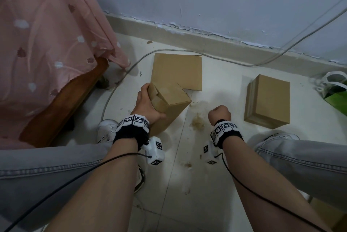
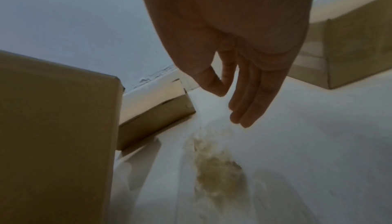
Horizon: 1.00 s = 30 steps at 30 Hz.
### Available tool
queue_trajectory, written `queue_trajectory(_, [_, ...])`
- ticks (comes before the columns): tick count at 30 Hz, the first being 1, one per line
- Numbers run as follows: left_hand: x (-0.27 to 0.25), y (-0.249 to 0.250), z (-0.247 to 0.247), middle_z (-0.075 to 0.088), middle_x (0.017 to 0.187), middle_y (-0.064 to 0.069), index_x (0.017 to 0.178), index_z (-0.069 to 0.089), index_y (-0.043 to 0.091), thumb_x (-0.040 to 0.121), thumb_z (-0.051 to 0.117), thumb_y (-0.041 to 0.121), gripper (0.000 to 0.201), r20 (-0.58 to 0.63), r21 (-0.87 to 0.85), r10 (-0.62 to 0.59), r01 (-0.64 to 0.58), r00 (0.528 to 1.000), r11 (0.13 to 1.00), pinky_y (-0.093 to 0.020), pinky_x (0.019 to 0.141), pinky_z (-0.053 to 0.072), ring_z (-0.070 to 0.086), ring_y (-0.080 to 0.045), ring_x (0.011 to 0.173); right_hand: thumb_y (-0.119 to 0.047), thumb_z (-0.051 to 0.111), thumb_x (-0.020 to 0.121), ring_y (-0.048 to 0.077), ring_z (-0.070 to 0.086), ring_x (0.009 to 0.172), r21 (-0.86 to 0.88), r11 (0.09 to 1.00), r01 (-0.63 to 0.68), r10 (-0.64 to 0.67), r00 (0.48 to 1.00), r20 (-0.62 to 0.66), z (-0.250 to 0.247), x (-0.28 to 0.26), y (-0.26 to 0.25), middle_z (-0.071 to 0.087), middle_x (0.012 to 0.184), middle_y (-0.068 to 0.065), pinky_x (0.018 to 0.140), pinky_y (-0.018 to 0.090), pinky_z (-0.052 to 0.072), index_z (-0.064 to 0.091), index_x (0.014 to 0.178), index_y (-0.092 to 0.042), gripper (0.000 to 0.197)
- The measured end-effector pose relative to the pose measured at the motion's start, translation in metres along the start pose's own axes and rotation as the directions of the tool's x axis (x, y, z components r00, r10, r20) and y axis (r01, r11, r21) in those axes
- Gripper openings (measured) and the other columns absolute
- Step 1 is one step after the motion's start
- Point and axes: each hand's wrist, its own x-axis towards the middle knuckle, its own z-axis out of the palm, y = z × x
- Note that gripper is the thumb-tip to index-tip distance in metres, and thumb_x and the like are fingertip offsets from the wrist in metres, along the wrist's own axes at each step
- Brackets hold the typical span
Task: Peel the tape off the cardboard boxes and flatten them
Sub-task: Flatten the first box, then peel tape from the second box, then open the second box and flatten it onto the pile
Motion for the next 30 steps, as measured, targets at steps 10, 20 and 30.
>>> queue_trajectory(10, [-0.019,0.015,-0.017,0.032,0.139,-0.009,0.145,0.013,0.042,0.052,0.088,0.024,0.121,0.030,0.023,-0.055,0.054,0.998,0.998,-0.052,0.105,0.039,0.038,-0.036,0.127,-0.031,0.051,0.099,0.029,0.068,0.092,0.260,0.959,0.116,-0.228,0.858,0.460,-0.043,-0.059,-0.091,0.063,0.106,0.006,0.089,0.043,0.058,0.059,0.115,-0.018,0.022])
queue_trajectory(20, [-0.020,0.024,-0.027,0.049,0.134,-0.008,0.148,0.012,0.028,0.053,0.087,0.055,0.124,0.057,-0.476,-0.367,0.348,0.928,0.808,-0.051,0.100,0.046,0.055,-0.032,0.111,-0.064,0.047,0.093,0.038,0.050,0.128,0.229,0.970,0.079,-0.211,0.741,0.638,-0.044,-0.084,-0.072,0.045,0.148,0.009,0.106,0.049,0.041,0.033,0.150,-0.033,0.067])
queue_trajectory(30, [-0.031,0.034,-0.029,0.051,0.131,-0.003,0.147,0.023,0.033,0.080,0.064,0.063,0.084,0.243,-0.587,-0.303,0.388,0.921,0.710,-0.050,0.083,0.054,0.058,-0.031,0.107,-0.081,0.039,0.083,0.030,0.043,0.135,0.118,0.987,0.110,-0.159,0.773,0.613,-0.030,-0.100,-0.083,0.042,0.152,0.008,0.112,0.048,0.036,0.032,0.152,-0.015,0.096])
